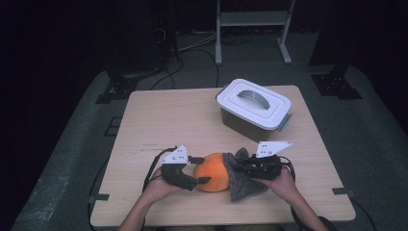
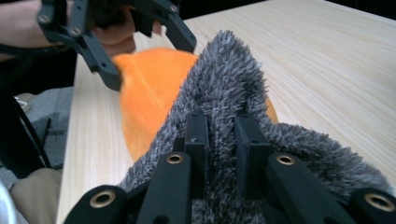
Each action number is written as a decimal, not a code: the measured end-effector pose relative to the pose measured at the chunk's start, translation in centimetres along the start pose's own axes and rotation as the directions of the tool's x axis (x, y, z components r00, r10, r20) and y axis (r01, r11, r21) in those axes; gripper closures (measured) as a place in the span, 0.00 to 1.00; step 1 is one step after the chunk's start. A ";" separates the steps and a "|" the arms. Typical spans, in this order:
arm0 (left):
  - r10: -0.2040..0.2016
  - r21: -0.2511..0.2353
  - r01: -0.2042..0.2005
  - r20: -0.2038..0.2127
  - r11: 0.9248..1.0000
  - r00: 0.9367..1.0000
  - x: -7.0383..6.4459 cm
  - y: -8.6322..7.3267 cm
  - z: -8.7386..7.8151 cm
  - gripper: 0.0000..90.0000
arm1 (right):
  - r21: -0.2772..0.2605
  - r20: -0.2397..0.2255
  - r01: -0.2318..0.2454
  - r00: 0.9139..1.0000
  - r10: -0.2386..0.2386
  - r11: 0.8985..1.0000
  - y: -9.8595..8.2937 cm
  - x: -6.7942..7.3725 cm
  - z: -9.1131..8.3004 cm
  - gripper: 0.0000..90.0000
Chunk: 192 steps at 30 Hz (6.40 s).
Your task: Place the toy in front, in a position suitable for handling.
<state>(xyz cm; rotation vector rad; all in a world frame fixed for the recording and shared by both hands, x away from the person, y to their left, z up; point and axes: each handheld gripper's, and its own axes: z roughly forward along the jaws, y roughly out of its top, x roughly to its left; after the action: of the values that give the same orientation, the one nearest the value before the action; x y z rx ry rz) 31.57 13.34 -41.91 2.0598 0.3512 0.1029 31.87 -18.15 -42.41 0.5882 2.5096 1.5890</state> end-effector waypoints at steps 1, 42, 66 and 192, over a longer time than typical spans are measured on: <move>0.000 0.000 0.000 0.000 1.000 1.000 0.0 0.0 0.0 0.27 | 0.005 0.009 0.004 1.000 -0.004 1.000 0.0 0.0 -0.1 0.85; 0.090 0.021 -0.089 -0.044 0.996 0.995 -0.4 0.3 -0.1 0.51 | 0.065 -0.045 0.092 0.995 -0.089 0.994 2.1 1.2 -0.4 0.86; 0.228 0.004 -0.228 -0.036 0.974 0.973 -2.3 1.5 0.9 0.54 | 0.014 -0.090 0.166 0.982 -0.164 0.986 5.1 3.6 0.3 0.85; -0.075 0.008 0.077 -0.138 0.997 0.988 0.8 0.0 0.1 0.24 | 0.075 -0.063 -0.011 0.998 0.016 0.997 0.2 0.4 2.8 0.85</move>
<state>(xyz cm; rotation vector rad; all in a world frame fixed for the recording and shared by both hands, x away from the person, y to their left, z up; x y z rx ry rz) 32.35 13.46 -42.07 2.0550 0.5167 0.1973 32.41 -15.57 -43.38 0.5729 2.6267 1.5487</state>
